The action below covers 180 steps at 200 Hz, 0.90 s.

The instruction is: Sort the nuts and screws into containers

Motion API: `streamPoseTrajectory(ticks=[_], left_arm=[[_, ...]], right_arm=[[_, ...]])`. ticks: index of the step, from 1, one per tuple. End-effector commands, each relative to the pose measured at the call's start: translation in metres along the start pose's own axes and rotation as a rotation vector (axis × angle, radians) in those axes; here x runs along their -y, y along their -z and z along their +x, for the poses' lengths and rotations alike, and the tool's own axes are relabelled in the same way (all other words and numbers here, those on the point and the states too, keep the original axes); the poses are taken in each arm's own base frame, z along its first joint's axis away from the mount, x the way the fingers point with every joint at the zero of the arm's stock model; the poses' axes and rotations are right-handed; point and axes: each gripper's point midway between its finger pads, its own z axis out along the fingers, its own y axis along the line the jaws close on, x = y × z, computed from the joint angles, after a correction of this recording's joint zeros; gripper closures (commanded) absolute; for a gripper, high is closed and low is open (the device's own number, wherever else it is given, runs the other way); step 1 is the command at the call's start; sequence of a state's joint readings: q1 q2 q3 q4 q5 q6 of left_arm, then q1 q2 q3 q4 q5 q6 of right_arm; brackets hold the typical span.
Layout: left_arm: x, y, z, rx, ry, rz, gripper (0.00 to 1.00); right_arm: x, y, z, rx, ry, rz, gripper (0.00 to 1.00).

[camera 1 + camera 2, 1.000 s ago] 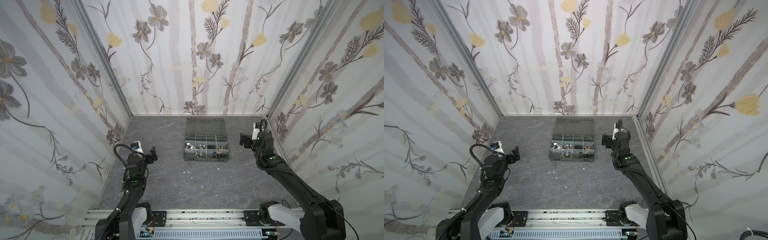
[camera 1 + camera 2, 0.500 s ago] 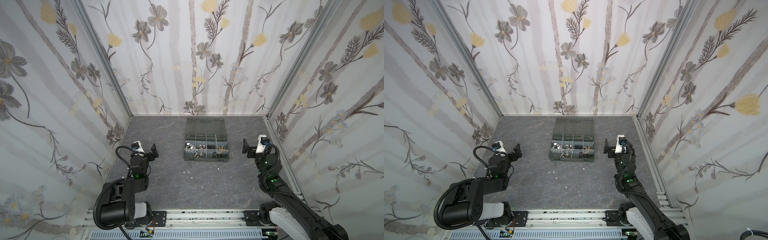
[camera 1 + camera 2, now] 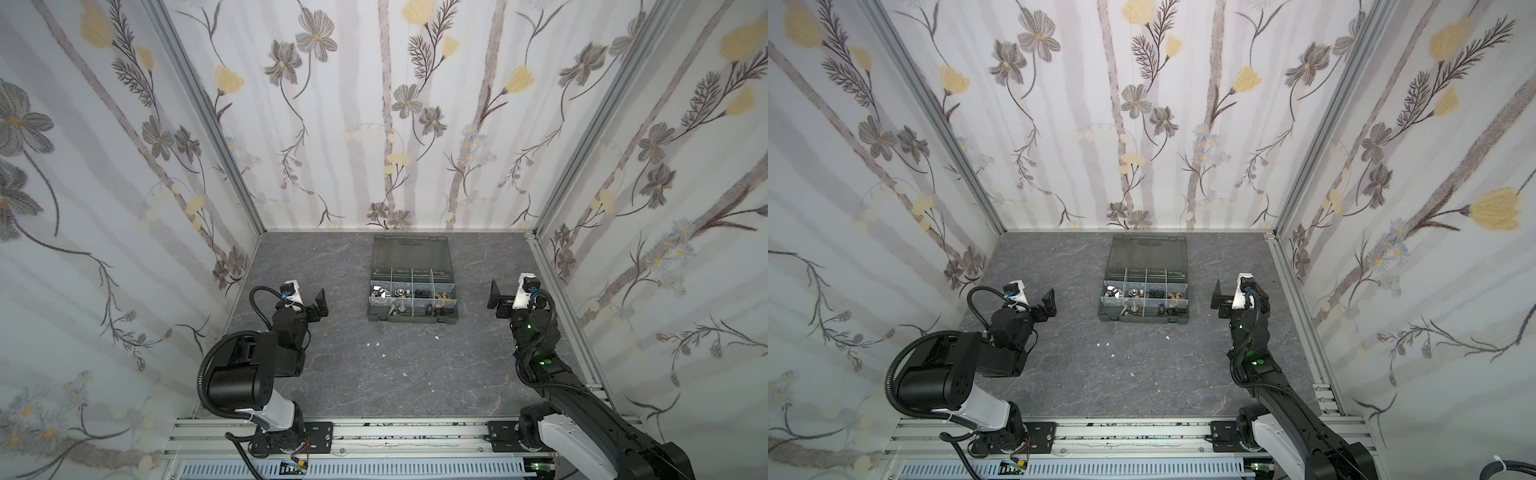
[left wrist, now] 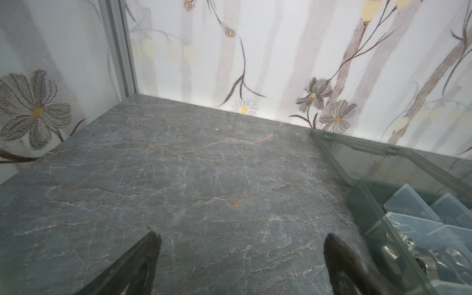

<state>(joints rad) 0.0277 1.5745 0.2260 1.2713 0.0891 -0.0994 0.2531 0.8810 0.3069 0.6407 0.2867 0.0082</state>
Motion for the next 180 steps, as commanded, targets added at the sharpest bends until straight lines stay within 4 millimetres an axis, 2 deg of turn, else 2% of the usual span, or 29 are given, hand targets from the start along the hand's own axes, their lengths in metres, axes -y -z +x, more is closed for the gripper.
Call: streamPoseTrajectory(ticks=[1, 44, 86, 112, 153, 180], left_arm=[[-0.002, 0.001, -0.020, 0.088, -0.033, -0.024, 0.00], [0.000, -0.003, -0.019, 0.075, -0.043, -0.013, 0.00], [0.000, -0.003, -0.018, 0.072, -0.043, -0.014, 0.00], [-0.001, -0.003, -0.018, 0.072, -0.043, -0.016, 0.00], [0.000, -0.003, -0.018, 0.071, -0.044, -0.016, 0.00], [0.000, -0.003, -0.018, 0.072, -0.043, -0.016, 0.00]], right_arm=[[0.002, -0.003, -0.015, 0.053, -0.029, 0.014, 0.00], [0.009, -0.015, 0.001, 0.025, -0.016, 0.044, 0.00], [0.029, -0.027, 0.010, 0.037, -0.025, 0.076, 0.00], [0.038, -0.034, 0.026, 0.015, -0.049, 0.063, 0.00], [0.037, -0.041, 0.060, -0.070, -0.009, 0.037, 0.00], [0.037, -0.037, 0.071, -0.062, -0.011, 0.027, 0.00]])
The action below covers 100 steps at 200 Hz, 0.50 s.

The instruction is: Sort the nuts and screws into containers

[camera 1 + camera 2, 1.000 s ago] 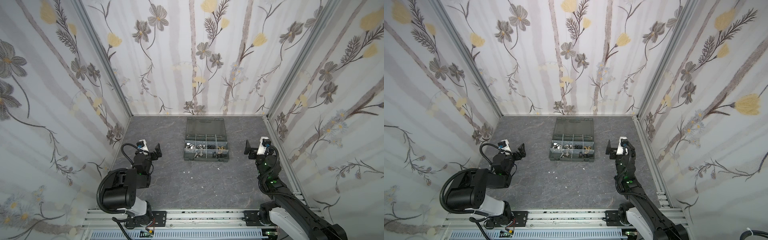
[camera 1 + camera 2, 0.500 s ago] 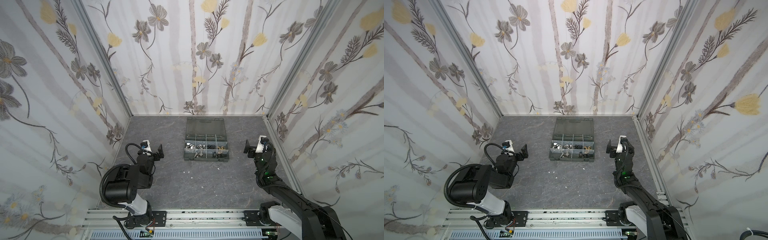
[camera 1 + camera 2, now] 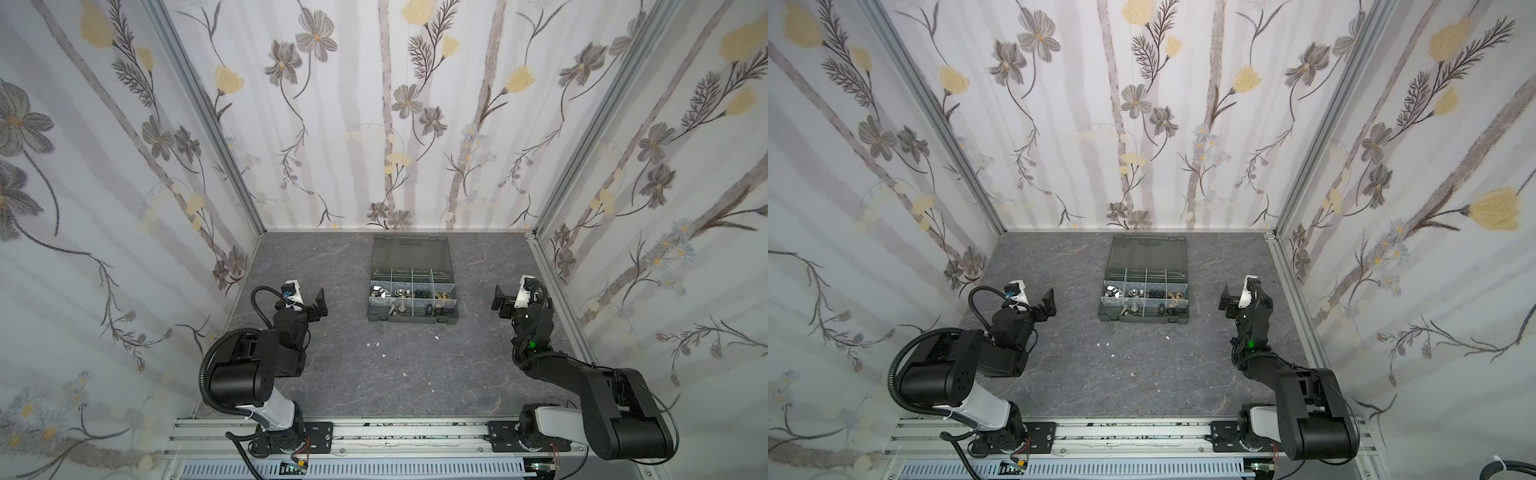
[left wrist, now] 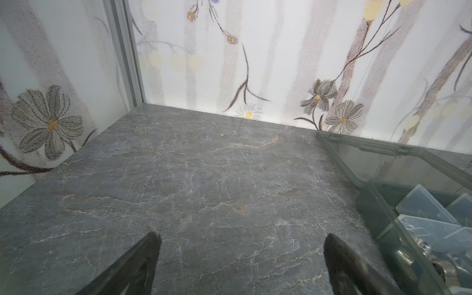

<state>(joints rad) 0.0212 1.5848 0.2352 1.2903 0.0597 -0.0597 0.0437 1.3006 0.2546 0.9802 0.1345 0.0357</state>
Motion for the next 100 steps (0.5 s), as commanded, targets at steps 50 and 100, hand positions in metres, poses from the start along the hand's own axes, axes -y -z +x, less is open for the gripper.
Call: streamPoseTrajectory(ticks=[50, 100], left_arm=[[0.001, -0.001, -0.013, 0.049, -0.003, 0.000, 0.00], [0.000, -0.003, -0.013, 0.048, -0.009, -0.017, 0.00]], right_arm=[[-0.007, -0.002, 0.006, 0.065, 0.014, -0.047, 0.00], [-0.006, -0.006, 0.013, 0.059, 0.011, -0.038, 0.00]])
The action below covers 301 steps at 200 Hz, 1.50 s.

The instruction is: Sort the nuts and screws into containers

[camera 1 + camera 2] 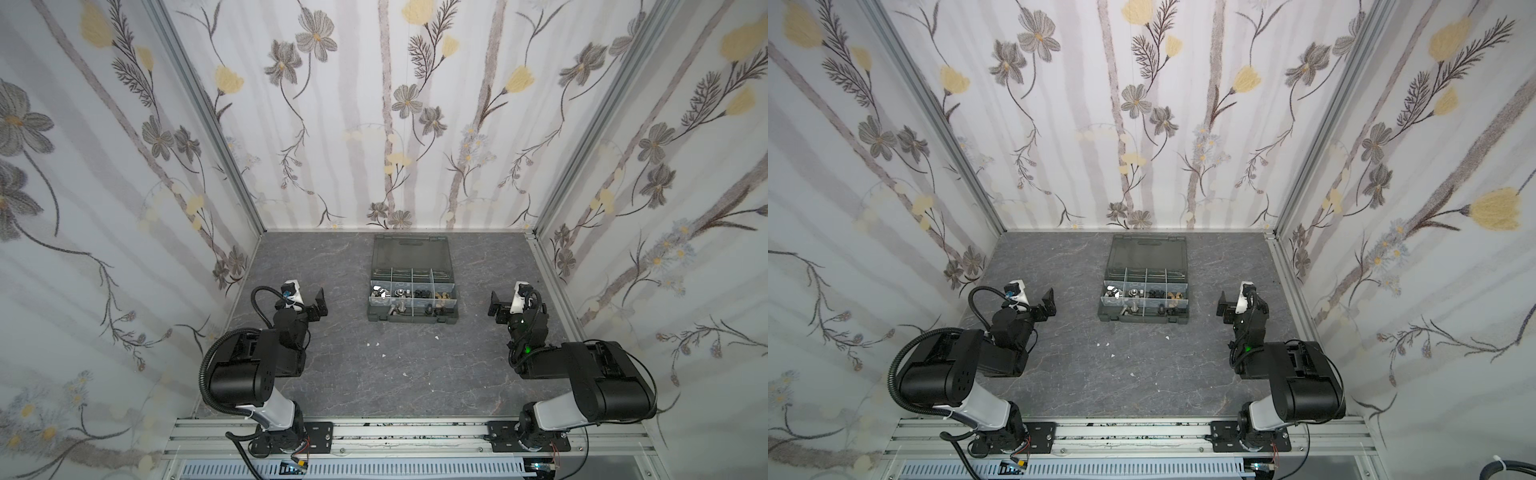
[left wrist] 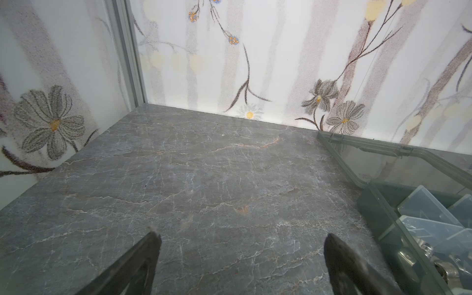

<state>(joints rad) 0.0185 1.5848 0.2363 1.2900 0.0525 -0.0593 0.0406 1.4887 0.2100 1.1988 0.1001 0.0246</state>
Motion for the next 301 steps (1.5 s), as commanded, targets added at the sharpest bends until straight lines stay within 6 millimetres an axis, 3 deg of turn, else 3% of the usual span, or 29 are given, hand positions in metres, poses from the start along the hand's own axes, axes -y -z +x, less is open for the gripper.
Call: streamPoseTrajectory(ticks=[1, 301], left_arm=[[0.0006, -0.0022, -0.0121, 0.045, -0.008, -0.013, 0.00], [0.0041, -0.0018, -0.0110, 0.041, -0.015, 0.012, 0.00]], right_arm=[[-0.0008, -0.0001, -0.0159, 0.072, 0.000, -0.006, 0.00], [-0.0008, -0.0009, -0.0150, 0.066, 0.000, -0.007, 0.00]])
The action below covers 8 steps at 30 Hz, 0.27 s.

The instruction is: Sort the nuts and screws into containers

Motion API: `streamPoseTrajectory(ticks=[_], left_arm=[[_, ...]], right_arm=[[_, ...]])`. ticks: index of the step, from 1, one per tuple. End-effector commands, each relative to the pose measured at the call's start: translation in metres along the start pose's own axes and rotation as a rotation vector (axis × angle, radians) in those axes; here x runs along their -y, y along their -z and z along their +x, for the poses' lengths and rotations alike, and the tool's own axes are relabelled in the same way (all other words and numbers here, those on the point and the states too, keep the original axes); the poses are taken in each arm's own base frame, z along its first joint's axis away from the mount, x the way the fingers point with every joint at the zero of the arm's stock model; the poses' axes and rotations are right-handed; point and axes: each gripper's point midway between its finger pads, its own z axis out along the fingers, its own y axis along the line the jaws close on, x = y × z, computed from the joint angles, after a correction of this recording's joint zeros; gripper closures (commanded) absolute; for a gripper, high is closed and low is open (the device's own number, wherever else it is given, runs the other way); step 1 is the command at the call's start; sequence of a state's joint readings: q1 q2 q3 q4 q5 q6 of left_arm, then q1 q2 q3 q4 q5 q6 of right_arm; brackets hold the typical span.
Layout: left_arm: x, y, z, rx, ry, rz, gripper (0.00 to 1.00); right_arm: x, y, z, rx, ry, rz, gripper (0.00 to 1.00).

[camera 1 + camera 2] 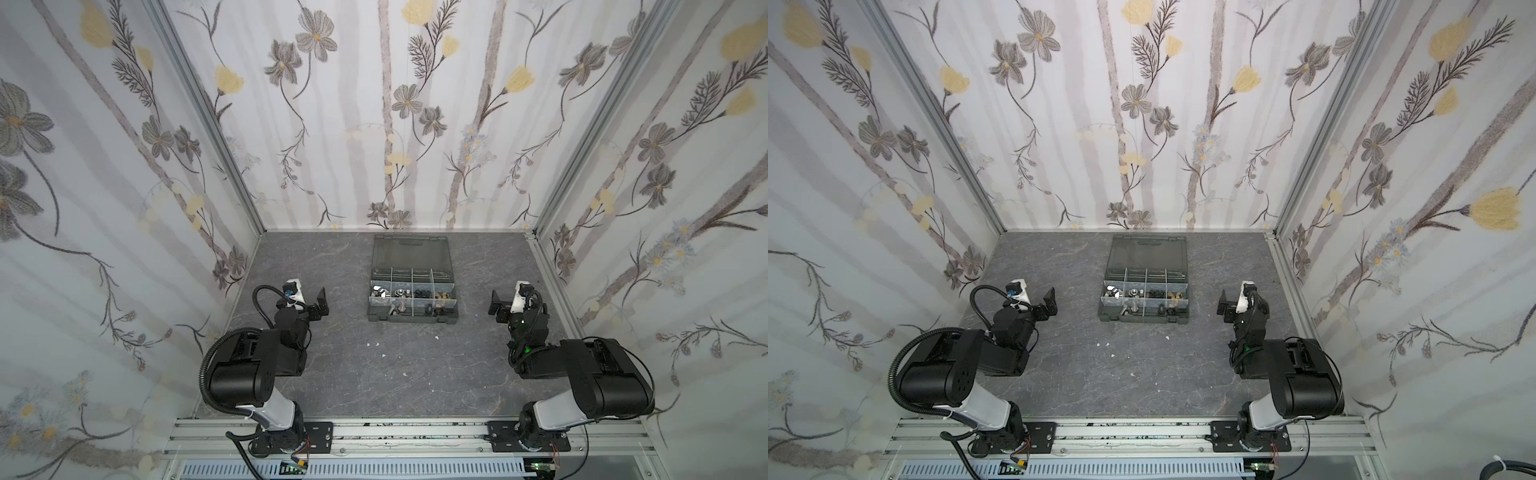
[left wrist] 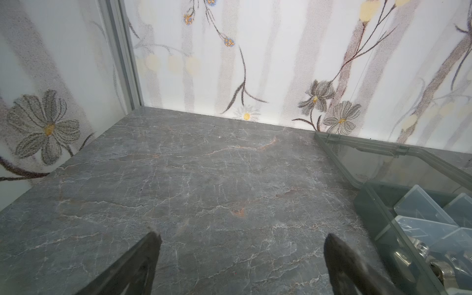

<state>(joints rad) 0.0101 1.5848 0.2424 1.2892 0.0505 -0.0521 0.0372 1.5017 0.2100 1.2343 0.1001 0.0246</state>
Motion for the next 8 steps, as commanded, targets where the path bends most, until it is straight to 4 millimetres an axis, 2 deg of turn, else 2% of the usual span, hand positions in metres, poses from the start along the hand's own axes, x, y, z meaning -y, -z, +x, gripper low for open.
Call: streamPoseTrajectory(ticks=[1, 8], left_arm=[[0.0008, -0.0006, -0.0093, 0.037, -0.007, 0.004, 0.00], [0.0007, -0.0007, -0.0096, 0.038, -0.007, 0.004, 0.00]], right_arm=[[-0.0017, -0.0003, -0.0109, 0.044, 0.002, -0.010, 0.00], [-0.0019, -0.0003, -0.0109, 0.043, 0.001, -0.013, 0.01]])
